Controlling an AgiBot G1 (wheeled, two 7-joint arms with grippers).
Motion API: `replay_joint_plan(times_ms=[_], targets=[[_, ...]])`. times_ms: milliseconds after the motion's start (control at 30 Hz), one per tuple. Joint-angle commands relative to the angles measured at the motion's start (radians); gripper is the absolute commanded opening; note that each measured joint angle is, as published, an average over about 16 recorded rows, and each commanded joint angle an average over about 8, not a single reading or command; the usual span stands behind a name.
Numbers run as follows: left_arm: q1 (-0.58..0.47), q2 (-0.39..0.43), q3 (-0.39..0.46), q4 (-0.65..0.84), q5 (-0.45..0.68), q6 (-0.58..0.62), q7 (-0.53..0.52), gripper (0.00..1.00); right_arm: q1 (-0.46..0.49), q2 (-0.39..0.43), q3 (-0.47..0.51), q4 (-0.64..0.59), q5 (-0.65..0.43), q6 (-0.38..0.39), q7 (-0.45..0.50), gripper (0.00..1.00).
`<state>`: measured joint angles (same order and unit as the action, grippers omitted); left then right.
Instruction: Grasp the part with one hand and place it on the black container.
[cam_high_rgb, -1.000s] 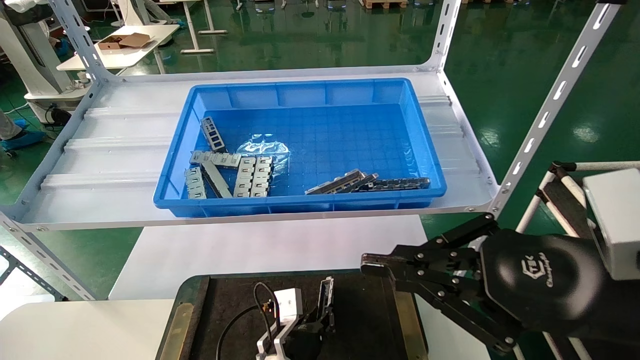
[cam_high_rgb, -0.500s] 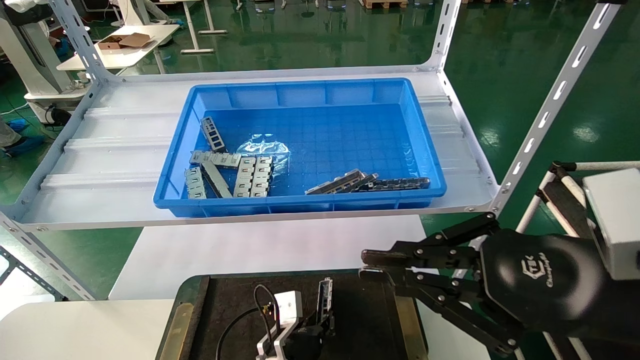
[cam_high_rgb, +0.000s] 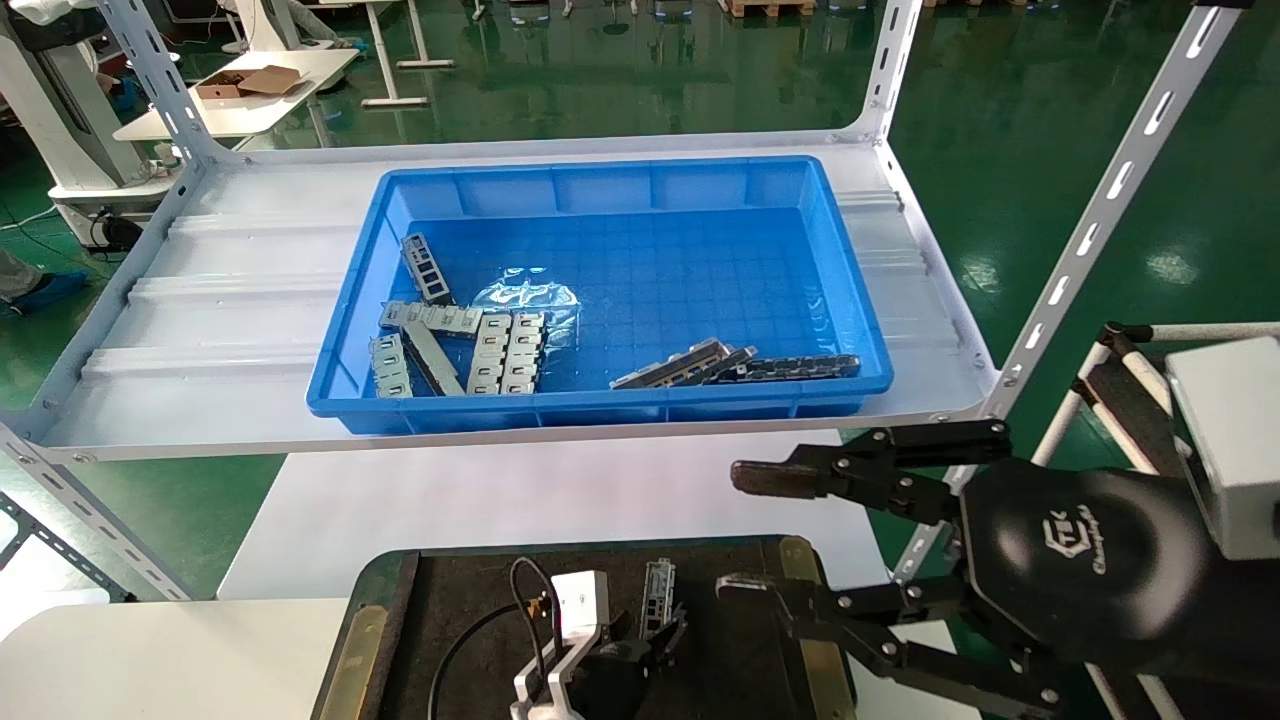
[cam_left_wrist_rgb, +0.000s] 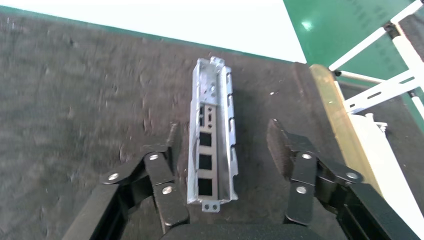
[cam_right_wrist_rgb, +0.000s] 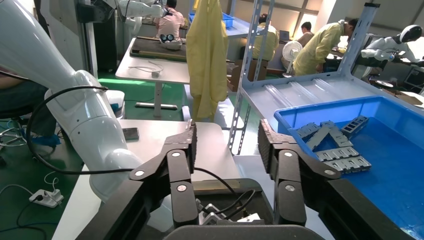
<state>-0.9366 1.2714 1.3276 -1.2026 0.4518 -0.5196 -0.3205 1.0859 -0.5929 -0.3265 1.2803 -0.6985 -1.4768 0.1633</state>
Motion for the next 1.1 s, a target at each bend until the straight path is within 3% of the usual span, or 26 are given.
replay_joint_plan(times_ms=[33,367,633,1100], targets=[[-0.002,-0.012,-0.001,-0.015,0.008,0.007,0.000,1.00,0.000,0.000,0.000,0.000,0.000,0.000,0.000,1.00],[-0.040,-0.196,-0.029,-0.127,0.096,0.300,-0.001,1.00,0.000,0.000,0.000,0.000,0.000,0.000,0.000,1.00],[-0.055,-0.316,-0.123,-0.126,0.137,0.617,0.025,1.00,0.000,0.000,-0.001,0.000,0.000,0.000,0.000,1.00],[0.006,-0.479,-0.347,-0.024,0.054,1.133,0.242,1.00,0.000,0.000,-0.001,0.000,0.001,0.000,0.000,1.00]])
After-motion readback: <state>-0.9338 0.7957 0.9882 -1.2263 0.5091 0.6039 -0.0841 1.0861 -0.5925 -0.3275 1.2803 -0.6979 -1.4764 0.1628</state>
